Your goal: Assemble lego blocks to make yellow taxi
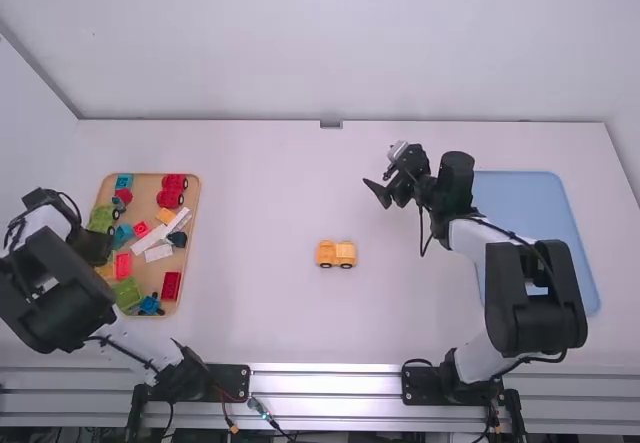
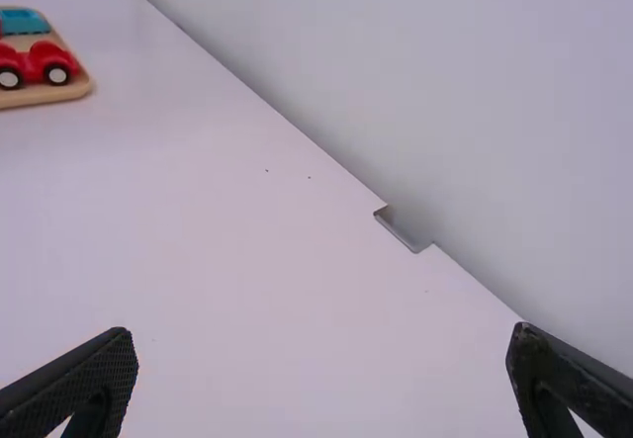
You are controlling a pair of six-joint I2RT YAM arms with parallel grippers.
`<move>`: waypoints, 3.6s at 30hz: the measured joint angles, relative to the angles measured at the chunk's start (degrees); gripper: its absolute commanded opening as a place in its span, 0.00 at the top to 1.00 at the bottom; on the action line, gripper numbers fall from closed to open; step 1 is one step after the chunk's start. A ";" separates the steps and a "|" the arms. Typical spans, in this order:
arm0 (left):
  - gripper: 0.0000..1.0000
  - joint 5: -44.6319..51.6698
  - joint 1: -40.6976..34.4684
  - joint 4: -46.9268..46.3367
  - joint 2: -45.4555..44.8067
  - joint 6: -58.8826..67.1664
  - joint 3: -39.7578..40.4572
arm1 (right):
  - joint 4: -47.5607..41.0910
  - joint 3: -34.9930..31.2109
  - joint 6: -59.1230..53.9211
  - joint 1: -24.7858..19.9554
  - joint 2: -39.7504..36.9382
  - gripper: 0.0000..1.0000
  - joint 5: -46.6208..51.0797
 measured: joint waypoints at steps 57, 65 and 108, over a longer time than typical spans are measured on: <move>0.39 0.20 0.17 13.16 2.73 -2.73 -7.04 | -0.42 0.00 0.00 0.00 0.00 0.01 0.02; 0.37 1.18 0.15 15.26 2.73 -4.70 -8.96 | -0.44 0.00 0.04 0.00 0.00 0.01 -0.02; 0.50 -0.04 0.17 16.59 2.73 -6.36 -8.96 | -1.66 0.00 0.00 0.00 0.00 0.01 0.00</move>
